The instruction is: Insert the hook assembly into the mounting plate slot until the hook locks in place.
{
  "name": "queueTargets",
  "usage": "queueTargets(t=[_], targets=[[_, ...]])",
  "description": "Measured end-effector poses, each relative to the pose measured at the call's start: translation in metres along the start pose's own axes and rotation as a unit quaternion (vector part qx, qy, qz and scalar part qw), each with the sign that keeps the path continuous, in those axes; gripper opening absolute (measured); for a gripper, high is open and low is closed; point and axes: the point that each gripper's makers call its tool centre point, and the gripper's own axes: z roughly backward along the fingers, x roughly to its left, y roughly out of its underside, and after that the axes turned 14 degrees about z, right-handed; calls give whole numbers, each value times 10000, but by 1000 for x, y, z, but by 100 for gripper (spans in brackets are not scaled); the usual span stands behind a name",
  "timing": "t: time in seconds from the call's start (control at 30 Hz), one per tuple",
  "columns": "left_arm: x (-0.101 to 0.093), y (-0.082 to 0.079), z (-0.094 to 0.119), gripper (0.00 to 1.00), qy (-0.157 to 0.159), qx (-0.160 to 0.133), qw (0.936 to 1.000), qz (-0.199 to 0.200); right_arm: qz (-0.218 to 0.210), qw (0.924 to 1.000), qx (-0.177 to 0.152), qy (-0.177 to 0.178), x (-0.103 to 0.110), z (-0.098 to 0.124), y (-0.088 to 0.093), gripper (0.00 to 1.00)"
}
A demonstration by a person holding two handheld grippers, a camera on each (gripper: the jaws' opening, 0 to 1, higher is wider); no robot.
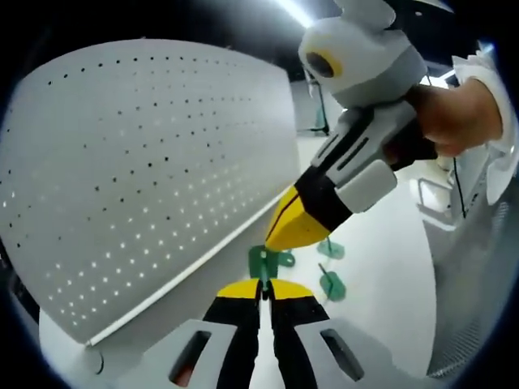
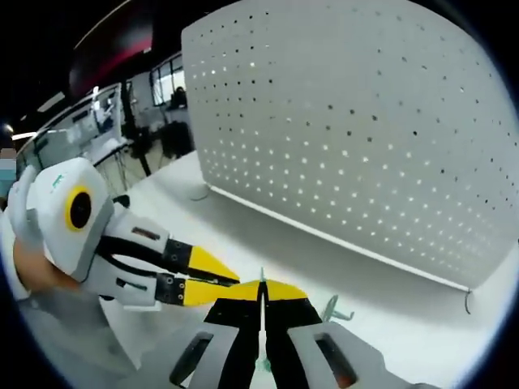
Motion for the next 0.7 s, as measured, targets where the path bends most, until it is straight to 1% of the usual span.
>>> queueTargets(t=[0.2,0.33,0.4,0.6,0.7], targets=[[1,-5,7,3,-73,-74,9999,-3,-43,10000,-11,-87,1,-2,-2,0],[5,-6,10,3,-150,-84,9998,109,45,9999,-53,-136,4,-3,-7,0],[5,-6,11,3,-192,-90,9997,100,61,9998,-73,-163,4,-3,-9,0],[10,-11,18,2,-301,-160,9990,300,191,9993,-221,-235,8,-1,-19,0],[11,-12,21,2,-360,-193,9986,321,241,9989,-284,-294,10,-2,-23,0]])
